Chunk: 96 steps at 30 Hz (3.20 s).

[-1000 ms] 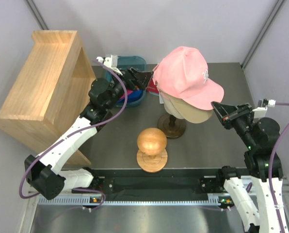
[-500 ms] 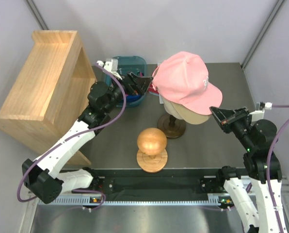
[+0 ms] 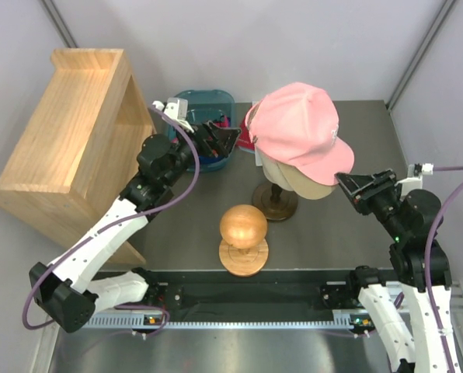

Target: Stack the hats

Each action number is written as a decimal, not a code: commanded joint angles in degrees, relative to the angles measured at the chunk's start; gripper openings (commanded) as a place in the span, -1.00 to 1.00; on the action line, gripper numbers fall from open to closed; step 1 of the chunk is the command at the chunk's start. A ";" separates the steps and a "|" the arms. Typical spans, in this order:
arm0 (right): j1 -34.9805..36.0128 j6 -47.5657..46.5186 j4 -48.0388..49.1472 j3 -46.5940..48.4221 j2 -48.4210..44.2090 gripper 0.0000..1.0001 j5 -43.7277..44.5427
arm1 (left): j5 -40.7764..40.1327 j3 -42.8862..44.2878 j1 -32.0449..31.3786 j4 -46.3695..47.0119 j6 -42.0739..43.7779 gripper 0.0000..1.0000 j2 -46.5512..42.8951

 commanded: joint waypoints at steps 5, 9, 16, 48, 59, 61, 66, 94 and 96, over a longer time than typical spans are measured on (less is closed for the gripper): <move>-0.29 -6.90 -11.17 2.16 3.32 0.64 2.22 | -0.66 -0.96 -0.35 -9.20 3.89 0.97 -4.34; -0.29 -6.89 -11.61 5.58 3.32 0.99 6.25 | -0.66 -0.52 -0.35 -18.42 6.10 0.97 -7.24; -0.29 -8.91 -11.26 7.53 3.67 0.99 11.28 | 1.70 -1.48 -0.35 -33.80 5.58 0.97 -15.84; -0.29 -24.47 11.67 26.42 17.37 0.72 4.16 | 0.30 22.33 -0.43 -12.22 2.24 0.98 1.26; -0.21 -24.91 19.06 27.30 25.63 0.31 -2.42 | 1.44 27.34 -0.43 -6.66 2.76 0.98 7.34; -0.21 -25.09 19.33 27.74 26.34 0.28 -3.31 | 1.62 28.39 -0.43 -6.84 3.29 0.98 8.48; 0.06 -25.35 20.12 28.27 28.54 0.13 -5.68 | 2.15 29.63 -0.43 -5.87 3.29 0.98 10.85; 3.92 -27.29 17.31 42.77 35.13 -0.94 -8.50 | 4.34 35.25 -0.35 -5.17 -0.40 0.98 16.57; 5.41 -28.07 16.61 43.56 35.66 -0.94 -8.15 | 4.87 35.08 -0.43 -5.43 -1.89 0.98 16.66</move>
